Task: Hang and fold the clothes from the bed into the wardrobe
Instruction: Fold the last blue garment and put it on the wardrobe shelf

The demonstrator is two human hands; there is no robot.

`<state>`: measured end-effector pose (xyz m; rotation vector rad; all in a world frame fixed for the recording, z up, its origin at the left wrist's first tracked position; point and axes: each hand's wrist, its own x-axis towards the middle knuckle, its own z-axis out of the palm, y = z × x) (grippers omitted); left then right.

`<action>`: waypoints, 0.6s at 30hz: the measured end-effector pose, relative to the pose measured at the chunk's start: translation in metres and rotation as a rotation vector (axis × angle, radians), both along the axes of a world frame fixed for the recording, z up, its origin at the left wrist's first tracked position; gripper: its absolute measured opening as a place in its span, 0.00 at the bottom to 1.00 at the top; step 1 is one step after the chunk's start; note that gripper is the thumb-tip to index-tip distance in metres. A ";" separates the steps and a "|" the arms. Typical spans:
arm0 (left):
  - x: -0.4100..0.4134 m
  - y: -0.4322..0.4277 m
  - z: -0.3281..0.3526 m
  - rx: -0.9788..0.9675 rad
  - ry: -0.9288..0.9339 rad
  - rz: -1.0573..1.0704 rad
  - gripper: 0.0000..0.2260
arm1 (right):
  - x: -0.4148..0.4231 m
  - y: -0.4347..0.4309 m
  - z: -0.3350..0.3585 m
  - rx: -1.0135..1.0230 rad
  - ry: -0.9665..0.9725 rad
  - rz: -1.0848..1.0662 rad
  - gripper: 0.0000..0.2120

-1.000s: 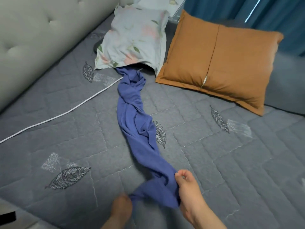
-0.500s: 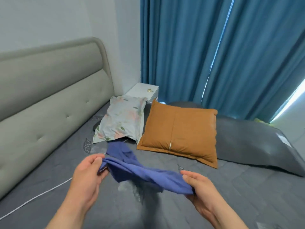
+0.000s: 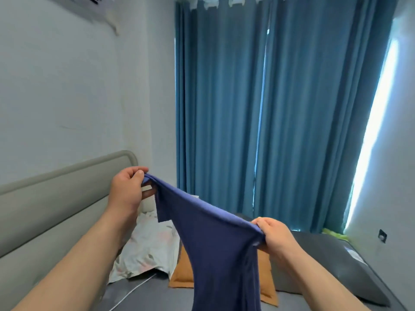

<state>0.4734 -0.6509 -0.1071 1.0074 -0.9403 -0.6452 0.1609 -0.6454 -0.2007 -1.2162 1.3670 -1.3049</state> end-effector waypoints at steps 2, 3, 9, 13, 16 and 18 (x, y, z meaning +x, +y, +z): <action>0.002 -0.005 0.013 -0.005 -0.160 0.060 0.08 | -0.010 0.008 0.025 -0.048 0.083 0.047 0.15; 0.003 -0.006 0.021 -0.010 -0.253 0.095 0.06 | -0.016 0.012 0.037 -0.061 0.166 0.069 0.16; 0.013 -0.005 0.075 -0.068 -0.937 0.084 0.11 | -0.046 0.021 0.098 -0.201 0.750 -0.025 0.01; 0.022 -0.020 0.106 -0.131 -1.067 0.136 0.07 | -0.061 0.018 0.136 -0.217 0.818 -0.089 0.06; 0.026 -0.033 0.125 -0.103 -1.074 0.233 0.07 | -0.061 0.019 0.163 -0.220 0.843 -0.120 0.15; 0.023 -0.039 0.134 -0.017 -1.035 0.206 0.13 | -0.060 0.019 0.174 -0.233 0.759 -0.115 0.16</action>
